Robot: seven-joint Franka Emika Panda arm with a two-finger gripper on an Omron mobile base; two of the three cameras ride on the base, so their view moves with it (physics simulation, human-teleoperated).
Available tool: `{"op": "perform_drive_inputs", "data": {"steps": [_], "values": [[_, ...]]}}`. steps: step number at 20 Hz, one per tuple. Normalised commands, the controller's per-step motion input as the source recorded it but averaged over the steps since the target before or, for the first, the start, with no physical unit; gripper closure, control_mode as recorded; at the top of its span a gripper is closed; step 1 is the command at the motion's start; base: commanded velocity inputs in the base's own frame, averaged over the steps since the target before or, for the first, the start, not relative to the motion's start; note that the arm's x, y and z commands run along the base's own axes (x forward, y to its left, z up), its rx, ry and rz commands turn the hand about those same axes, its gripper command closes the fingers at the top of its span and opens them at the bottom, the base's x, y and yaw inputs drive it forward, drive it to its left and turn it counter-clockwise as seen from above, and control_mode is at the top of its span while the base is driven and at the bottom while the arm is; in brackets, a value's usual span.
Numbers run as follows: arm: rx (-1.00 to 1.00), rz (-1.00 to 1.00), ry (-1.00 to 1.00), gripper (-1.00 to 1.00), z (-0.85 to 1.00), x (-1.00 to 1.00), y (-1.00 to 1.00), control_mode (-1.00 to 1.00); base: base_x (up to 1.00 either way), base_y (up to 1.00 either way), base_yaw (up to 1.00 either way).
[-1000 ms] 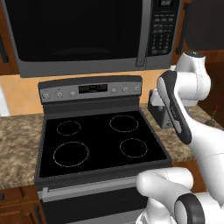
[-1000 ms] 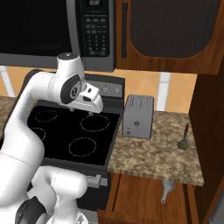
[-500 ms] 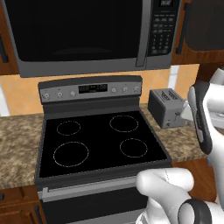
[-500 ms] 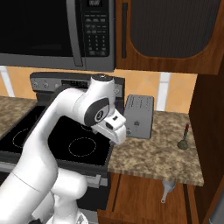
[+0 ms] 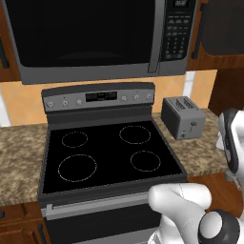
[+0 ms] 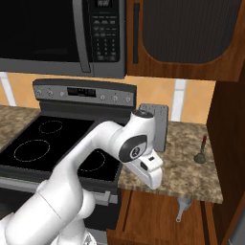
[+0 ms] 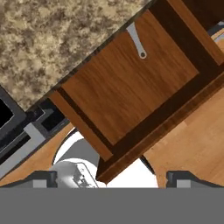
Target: Pick the measuring cup from the drawer and place it on the counter.
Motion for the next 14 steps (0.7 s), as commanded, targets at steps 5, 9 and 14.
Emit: {"op": "perform_drive_inputs", "data": {"steps": [5, 9, 14], "values": [[-0.04, -0.01, 0.00, -1.00, -0.59, -0.11, -0.48, -1.00, 0.00, 0.00, 0.00], [-0.04, -0.01, 0.00, -1.00, -0.65, -0.29, -0.36, -1.00, 0.00, 0.00, 0.00], [-0.03, 0.00, 0.04, -1.00, -0.63, -0.20, -0.25, -1.00, 0.00, 0.00, 0.00]]}}
